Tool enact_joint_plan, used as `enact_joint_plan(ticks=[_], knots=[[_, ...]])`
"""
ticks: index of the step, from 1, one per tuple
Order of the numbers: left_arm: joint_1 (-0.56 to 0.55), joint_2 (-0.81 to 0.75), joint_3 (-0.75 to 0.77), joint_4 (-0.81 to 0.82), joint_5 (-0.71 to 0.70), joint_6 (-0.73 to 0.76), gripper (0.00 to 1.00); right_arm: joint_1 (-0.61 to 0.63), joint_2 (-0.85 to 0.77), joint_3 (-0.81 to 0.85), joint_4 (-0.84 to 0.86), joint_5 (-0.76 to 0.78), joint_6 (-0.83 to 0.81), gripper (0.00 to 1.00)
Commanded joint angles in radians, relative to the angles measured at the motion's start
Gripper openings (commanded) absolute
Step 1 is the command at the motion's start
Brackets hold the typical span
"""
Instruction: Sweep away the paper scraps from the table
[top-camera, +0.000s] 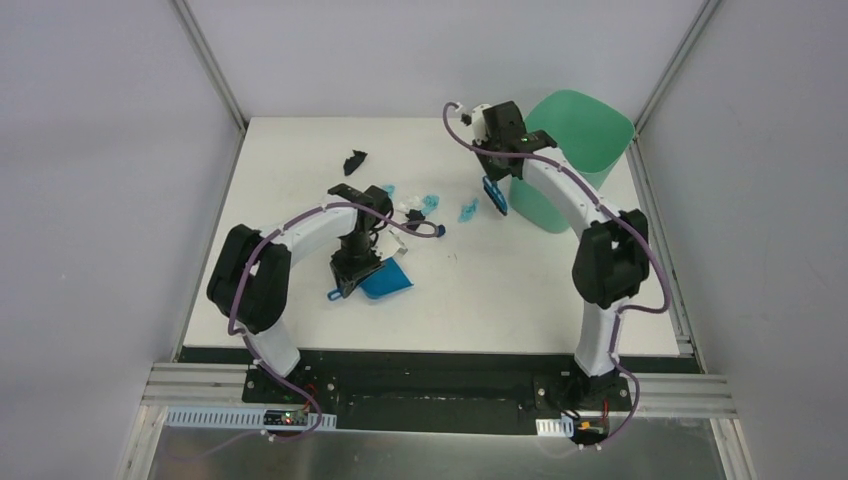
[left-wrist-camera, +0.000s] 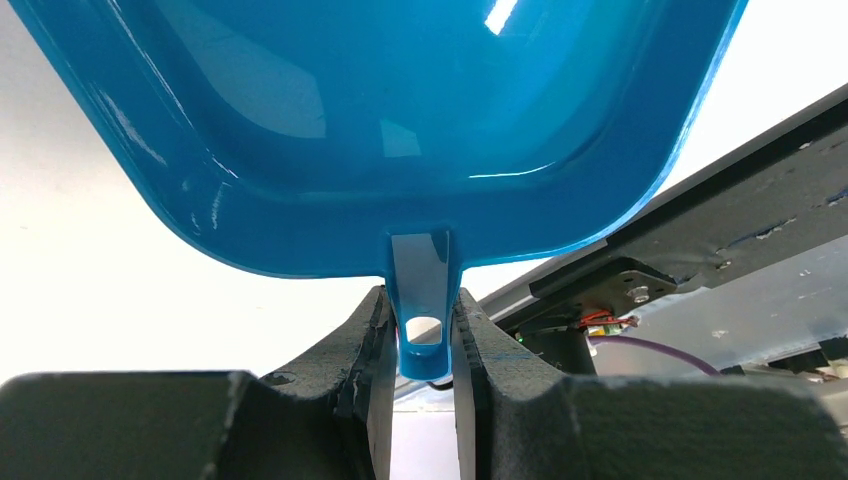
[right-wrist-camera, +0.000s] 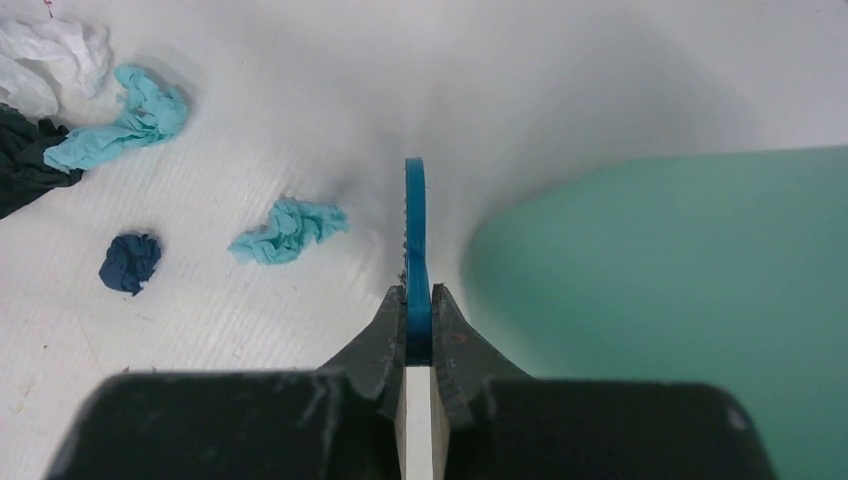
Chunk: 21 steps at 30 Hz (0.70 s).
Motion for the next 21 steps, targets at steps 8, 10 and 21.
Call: enact_joint_plan(ticks=[8, 10, 21], knots=[[-0.067, 0.117, 0.138, -0.014, -0.009, -0.009, 0.0, 0.131, 0.137, 0.161, -0.057, -0.056, 0.045, 0.0], [-0.069, 0.127, 0.139, -0.008, -0.006, -0.007, 0.0, 0.143, 0.134, 0.16, -0.084, -0.14, 0.094, 0.0], [-0.104, 0.154, 0.145, -0.003, 0.009, -0.012, 0.0, 0.187, 0.0, 0.028, -0.012, -0.559, 0.435, 0.0]])
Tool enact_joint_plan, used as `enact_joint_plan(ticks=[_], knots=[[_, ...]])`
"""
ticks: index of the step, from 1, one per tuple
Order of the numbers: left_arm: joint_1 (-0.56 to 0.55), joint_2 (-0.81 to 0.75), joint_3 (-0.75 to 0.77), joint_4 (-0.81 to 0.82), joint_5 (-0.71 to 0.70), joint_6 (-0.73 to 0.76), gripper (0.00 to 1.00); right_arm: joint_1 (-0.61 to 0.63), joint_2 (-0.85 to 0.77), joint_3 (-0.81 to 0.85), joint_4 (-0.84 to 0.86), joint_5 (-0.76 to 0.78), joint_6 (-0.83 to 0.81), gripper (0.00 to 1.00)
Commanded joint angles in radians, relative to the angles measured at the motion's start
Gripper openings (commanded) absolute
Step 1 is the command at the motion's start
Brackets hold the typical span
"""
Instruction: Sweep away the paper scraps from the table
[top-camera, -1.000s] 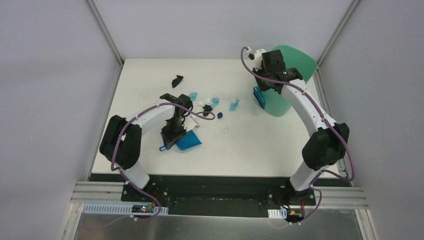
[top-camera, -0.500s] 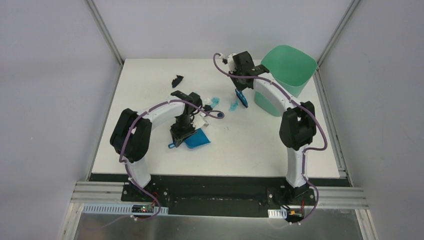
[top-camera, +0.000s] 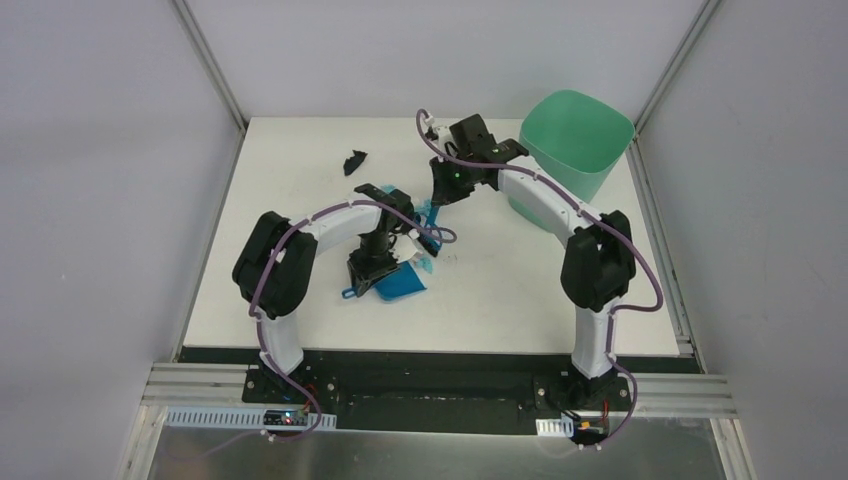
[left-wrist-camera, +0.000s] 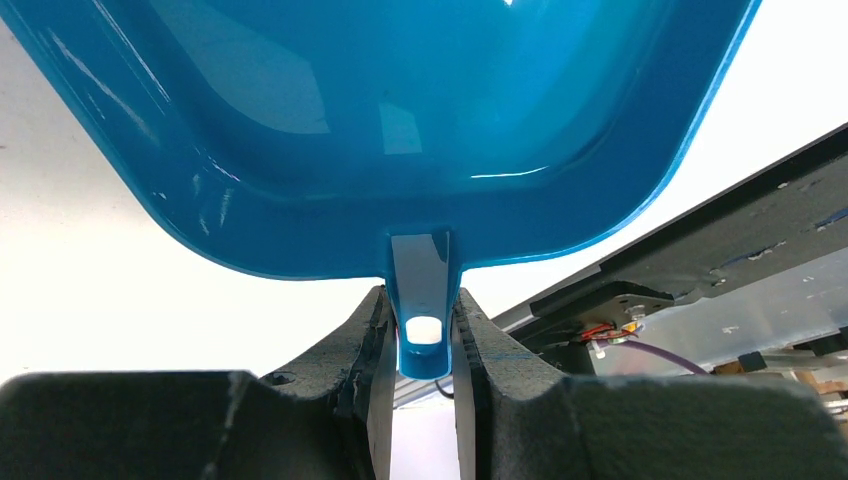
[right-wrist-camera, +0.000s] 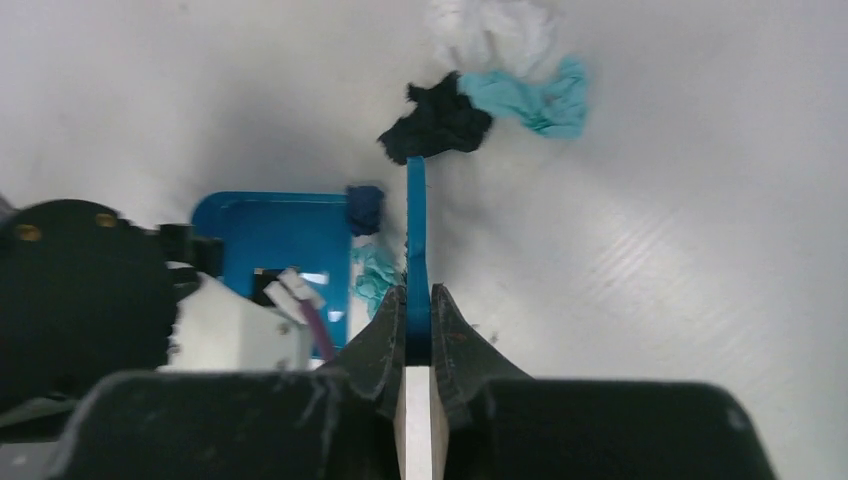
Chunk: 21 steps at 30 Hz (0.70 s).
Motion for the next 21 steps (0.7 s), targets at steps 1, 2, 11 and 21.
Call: enact_joint_plan(ticks=[1, 2, 11, 21], knots=[[-0.019, 0.005, 0.041, -0.002, 0.011, -0.011, 0.0, 0.045, -0.088, -0.029, 0.045, -0.181, 0.169, 0.0], [-0.019, 0.003, 0.044, -0.006, 0.012, -0.012, 0.0, 0.052, -0.092, -0.04, 0.053, -0.216, 0.187, 0.0], [-0.019, -0.012, 0.04, 0.002, -0.005, -0.013, 0.0, 0.02, -0.192, -0.076, 0.097, -0.363, 0.253, 0.0], [-0.019, -0.105, -0.007, -0.051, -0.075, 0.009, 0.0, -0.017, -0.177, -0.022, -0.023, 0.151, -0.079, 0.0]])
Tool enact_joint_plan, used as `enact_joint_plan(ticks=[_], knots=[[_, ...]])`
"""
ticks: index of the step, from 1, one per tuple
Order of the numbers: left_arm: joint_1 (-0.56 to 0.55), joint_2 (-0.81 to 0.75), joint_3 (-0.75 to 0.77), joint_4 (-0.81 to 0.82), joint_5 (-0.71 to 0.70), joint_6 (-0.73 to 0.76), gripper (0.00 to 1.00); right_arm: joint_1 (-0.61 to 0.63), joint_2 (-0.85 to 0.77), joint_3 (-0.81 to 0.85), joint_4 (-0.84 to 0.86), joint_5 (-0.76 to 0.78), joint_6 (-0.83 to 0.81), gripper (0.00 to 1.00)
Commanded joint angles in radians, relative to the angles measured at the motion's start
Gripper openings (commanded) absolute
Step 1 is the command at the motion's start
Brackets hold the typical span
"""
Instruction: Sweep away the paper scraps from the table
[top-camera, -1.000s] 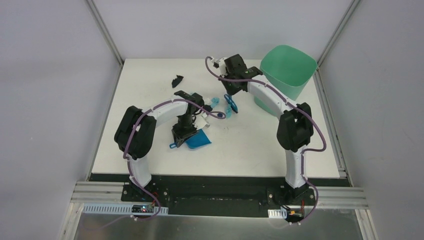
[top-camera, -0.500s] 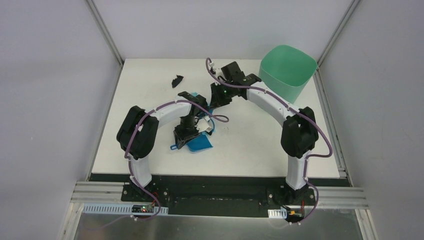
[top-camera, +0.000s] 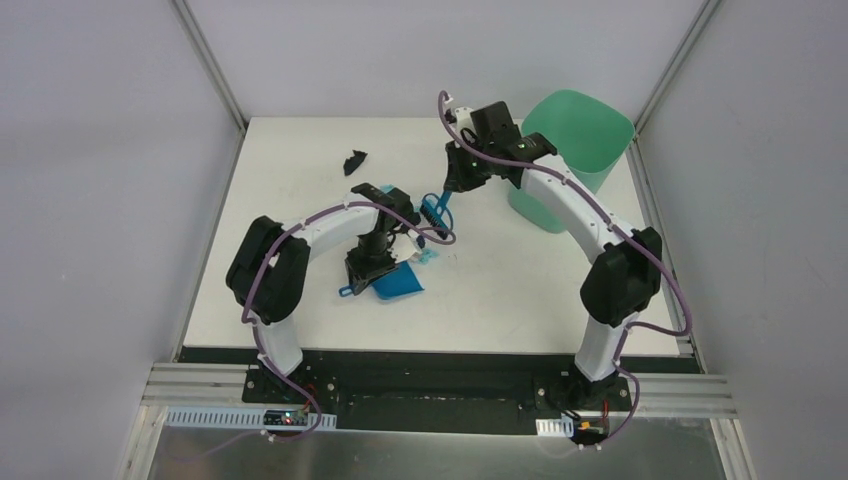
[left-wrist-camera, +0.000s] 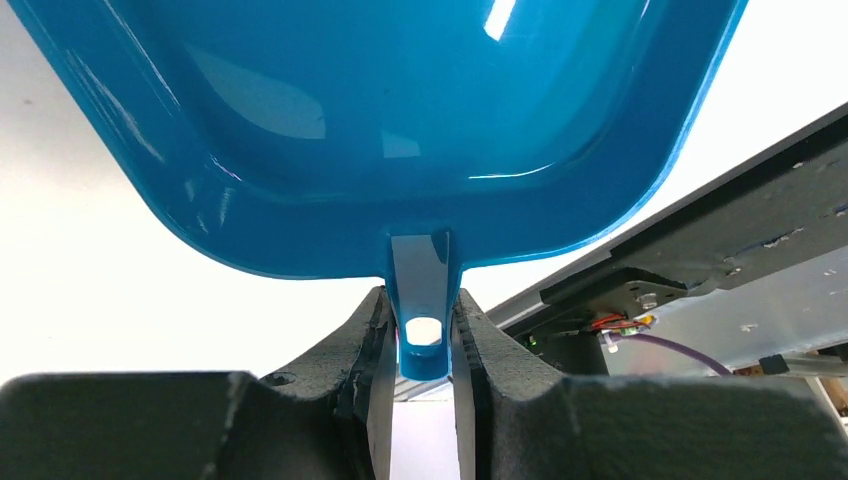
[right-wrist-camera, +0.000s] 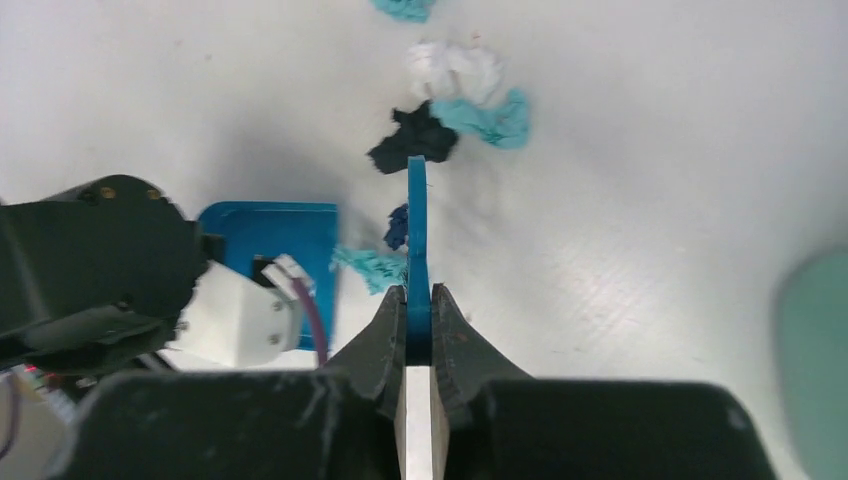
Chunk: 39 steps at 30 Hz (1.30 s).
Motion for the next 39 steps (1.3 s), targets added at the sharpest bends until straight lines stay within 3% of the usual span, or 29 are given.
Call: enact_joint_plan(ticks=[1, 5, 11, 20, 24, 30, 39], knots=[[0.003, -0.075, -0.019, -0.044, -0.055, 0.011, 0.0, 0.022, -0.036, -0.009, -0.006, 0.225, -0.145, 0.0], [0.004, -0.072, -0.02, -0.076, -0.077, 0.012, 0.0, 0.064, -0.019, -0.07, 0.052, 0.295, -0.166, 0.0], [0.003, -0.037, -0.013, -0.067, -0.068, 0.01, 0.0, 0.123, 0.083, -0.022, 0.027, 0.344, -0.149, 0.0], [0.003, 0.014, 0.013, -0.021, -0.062, 0.006, 0.0, 0.142, 0.134, 0.002, 0.011, -0.091, 0.056, 0.0], [0.004, 0.009, 0.018, -0.014, -0.05, -0.002, 0.0, 0.124, 0.076, -0.048, 0.077, -0.185, 0.158, 0.0], [0.005, -0.034, 0.002, 0.001, -0.027, -0.011, 0.0, 0.004, 0.028, -0.063, 0.167, -0.325, 0.307, 0.0], [0.023, -0.149, -0.057, 0.003, -0.083, -0.01, 0.0, -0.056, 0.001, 0.066, 0.014, -0.092, 0.058, 0.0]])
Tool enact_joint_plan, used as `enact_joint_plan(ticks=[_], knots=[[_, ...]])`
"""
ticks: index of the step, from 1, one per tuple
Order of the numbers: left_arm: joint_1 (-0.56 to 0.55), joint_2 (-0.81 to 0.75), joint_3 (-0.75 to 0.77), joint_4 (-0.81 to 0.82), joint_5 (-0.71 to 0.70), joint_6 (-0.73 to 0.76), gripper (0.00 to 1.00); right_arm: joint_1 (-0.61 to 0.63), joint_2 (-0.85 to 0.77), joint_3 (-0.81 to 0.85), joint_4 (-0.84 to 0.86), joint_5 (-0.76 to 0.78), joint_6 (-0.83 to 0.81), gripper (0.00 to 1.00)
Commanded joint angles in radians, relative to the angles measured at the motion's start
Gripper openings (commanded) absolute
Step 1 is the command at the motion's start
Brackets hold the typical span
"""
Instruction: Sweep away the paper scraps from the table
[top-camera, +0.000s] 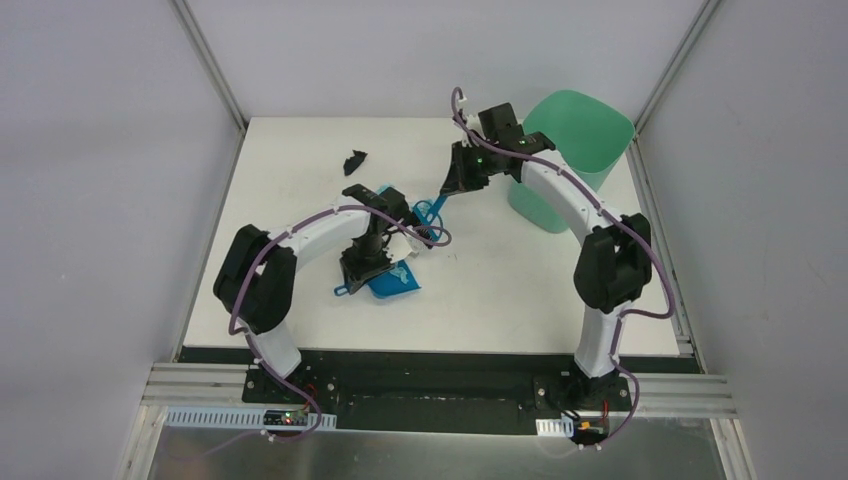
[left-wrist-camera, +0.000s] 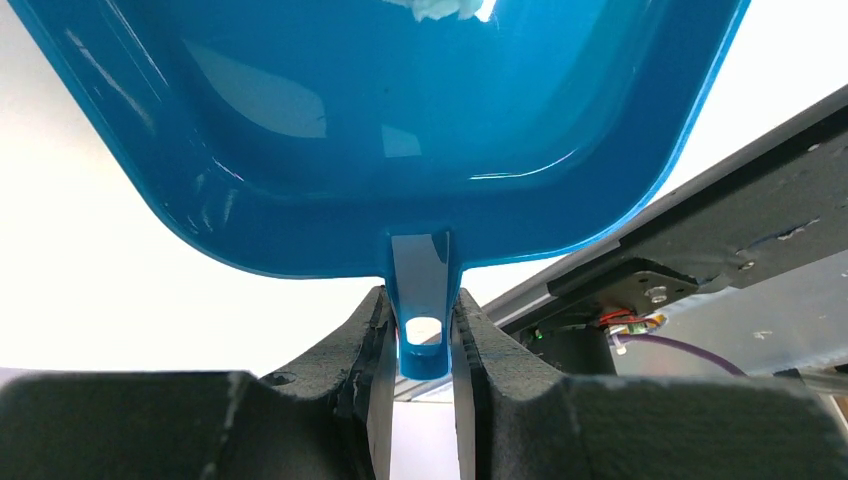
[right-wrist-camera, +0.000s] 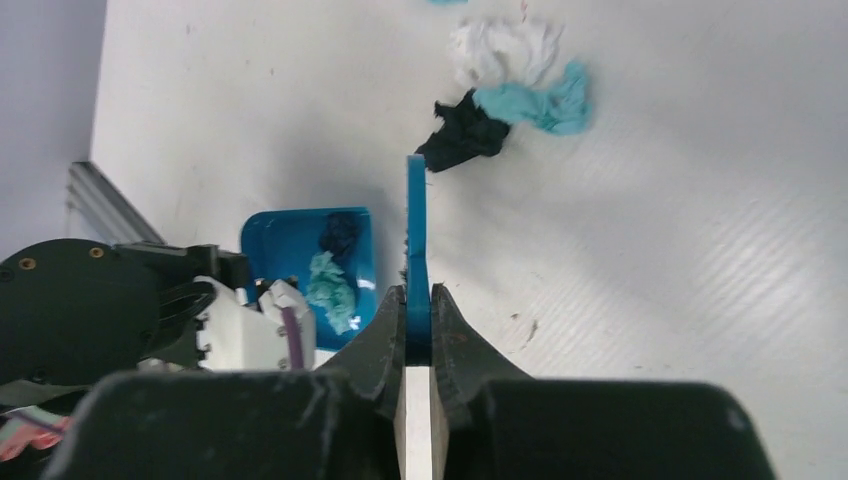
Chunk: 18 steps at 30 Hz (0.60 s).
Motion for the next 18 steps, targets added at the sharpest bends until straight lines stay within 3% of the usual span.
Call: enact_joint_plan(ticks=[1, 9, 13, 18], knots=[[0.025, -0.086, -0.025, 0.003, -0.053, -0.006, 0.0, 0.016, -0.068, 0.104, -0.041, 0.139, -0.147, 0.0], [0.046, -0.07, -0.052, -0.002, -0.072, -0.006, 0.0, 0.092, 0.128, 0.311, -0.06, 0.542, -0.479, 0.0], [0.054, -0.067, -0.058, 0.006, -0.091, -0.012, 0.0, 0.158, 0.211, 0.335, 0.052, 0.737, -0.676, 0.0], [0.081, -0.052, -0.062, 0.022, -0.111, -0.023, 0.0, 0.197, 0.327, 0.393, 0.095, 0.782, -0.75, 0.0]])
